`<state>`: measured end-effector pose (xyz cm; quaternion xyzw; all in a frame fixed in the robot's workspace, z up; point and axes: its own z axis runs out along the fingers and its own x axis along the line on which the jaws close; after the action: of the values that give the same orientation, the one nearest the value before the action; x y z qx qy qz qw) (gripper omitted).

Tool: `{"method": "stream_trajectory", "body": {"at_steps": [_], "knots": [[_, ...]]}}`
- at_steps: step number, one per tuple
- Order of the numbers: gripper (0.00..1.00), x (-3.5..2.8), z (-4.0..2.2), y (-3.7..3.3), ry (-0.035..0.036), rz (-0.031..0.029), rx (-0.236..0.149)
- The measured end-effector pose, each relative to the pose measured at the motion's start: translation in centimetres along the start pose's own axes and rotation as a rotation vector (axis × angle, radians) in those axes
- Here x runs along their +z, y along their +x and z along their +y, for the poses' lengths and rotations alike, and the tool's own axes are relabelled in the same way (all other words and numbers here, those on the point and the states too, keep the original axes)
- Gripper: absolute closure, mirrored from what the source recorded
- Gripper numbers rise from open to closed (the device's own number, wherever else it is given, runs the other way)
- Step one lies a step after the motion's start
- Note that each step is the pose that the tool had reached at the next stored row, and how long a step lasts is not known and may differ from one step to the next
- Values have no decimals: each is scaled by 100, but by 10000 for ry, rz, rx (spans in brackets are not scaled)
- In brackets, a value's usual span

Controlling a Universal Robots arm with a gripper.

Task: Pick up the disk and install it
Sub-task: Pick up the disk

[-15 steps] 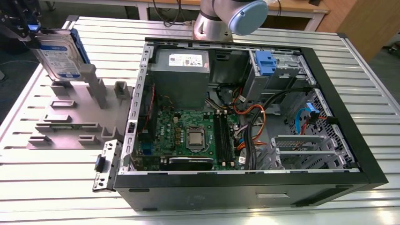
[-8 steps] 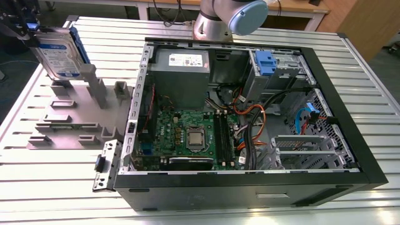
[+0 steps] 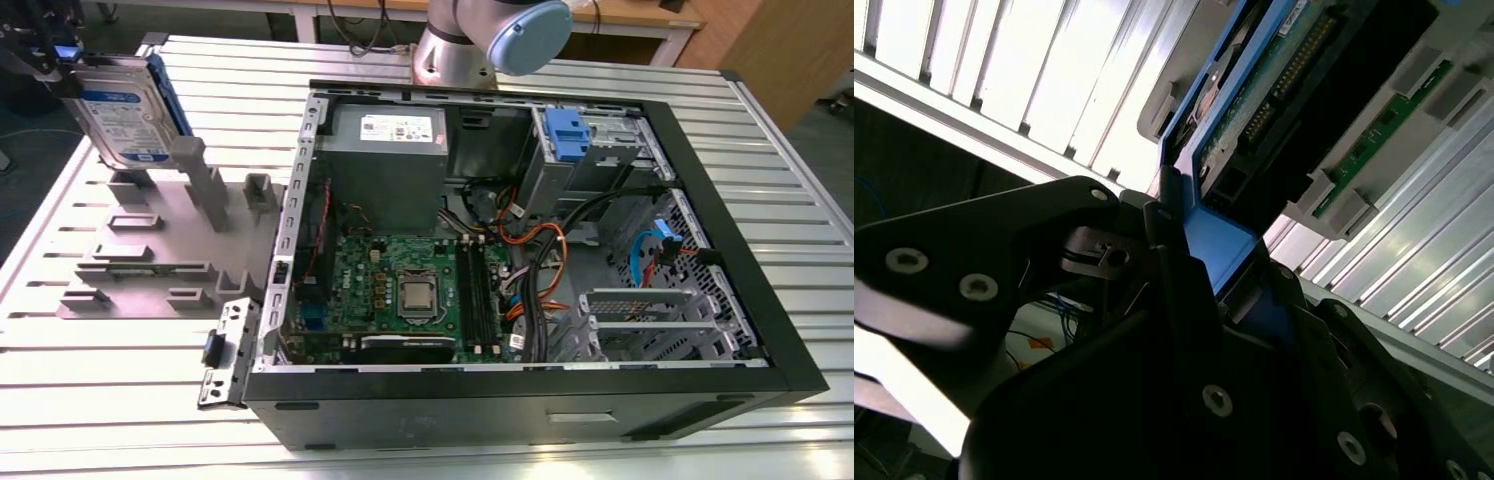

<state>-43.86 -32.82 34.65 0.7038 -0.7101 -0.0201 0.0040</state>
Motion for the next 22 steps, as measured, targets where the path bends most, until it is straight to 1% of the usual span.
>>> {"method": "stream_trajectory", "body": {"at_steps": [7,22], "knots": [[63,-37,1,-1,0,0,0],[63,-67,2,-2,2,-1,0]]}}
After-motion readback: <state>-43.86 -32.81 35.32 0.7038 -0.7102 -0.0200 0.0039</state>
